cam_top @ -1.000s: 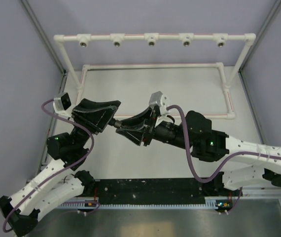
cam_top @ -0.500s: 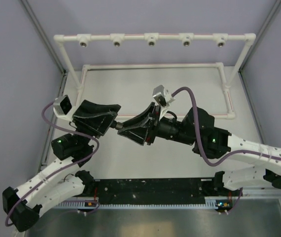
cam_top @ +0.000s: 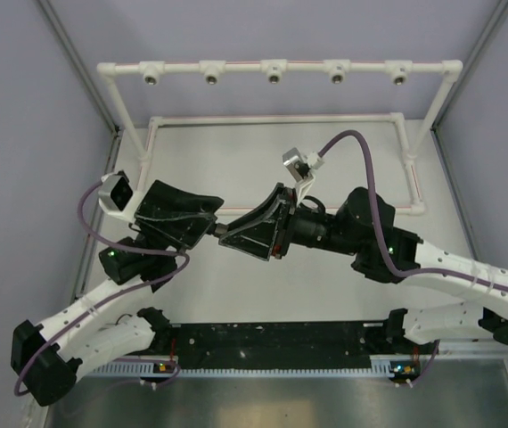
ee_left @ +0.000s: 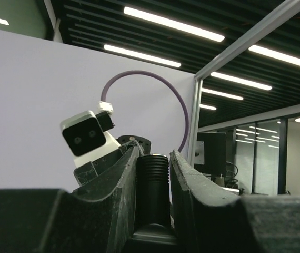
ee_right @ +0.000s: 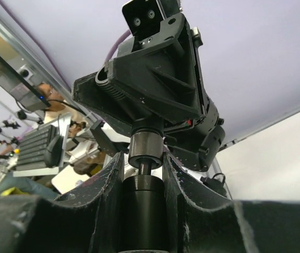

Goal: Install the water faucets
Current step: Install the water faucet onto the adaptor.

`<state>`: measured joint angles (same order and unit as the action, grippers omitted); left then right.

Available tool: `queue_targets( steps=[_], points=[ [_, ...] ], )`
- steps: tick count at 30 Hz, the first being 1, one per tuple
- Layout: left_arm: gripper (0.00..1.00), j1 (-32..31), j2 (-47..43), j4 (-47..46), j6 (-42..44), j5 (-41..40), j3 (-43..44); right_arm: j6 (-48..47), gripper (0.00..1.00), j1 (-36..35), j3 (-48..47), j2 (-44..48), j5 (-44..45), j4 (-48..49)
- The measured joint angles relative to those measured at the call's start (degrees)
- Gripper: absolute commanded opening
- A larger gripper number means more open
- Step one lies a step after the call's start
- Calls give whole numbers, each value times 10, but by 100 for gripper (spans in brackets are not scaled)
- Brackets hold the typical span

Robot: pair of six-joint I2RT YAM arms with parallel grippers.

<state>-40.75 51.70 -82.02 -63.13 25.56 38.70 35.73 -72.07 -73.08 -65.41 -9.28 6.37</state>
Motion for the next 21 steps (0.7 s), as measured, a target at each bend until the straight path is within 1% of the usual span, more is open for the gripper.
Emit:
queue_targets(
  steps=[6, 12, 15, 21],
  points=[
    [0, 2, 34, -30, -10, 44, 28, 59, 0, 7, 15, 13, -10, 14],
    [0, 2, 52, -35, -12, 90, 51, 126, 0, 15, 35, 26, -18, 30],
    [0, 3, 55, -35, -9, 106, 59, 177, 0, 21, 49, 28, -27, 55],
    [0, 3, 56, -35, -8, 115, 61, 276, 0, 28, 93, 31, -31, 125]
  ],
)
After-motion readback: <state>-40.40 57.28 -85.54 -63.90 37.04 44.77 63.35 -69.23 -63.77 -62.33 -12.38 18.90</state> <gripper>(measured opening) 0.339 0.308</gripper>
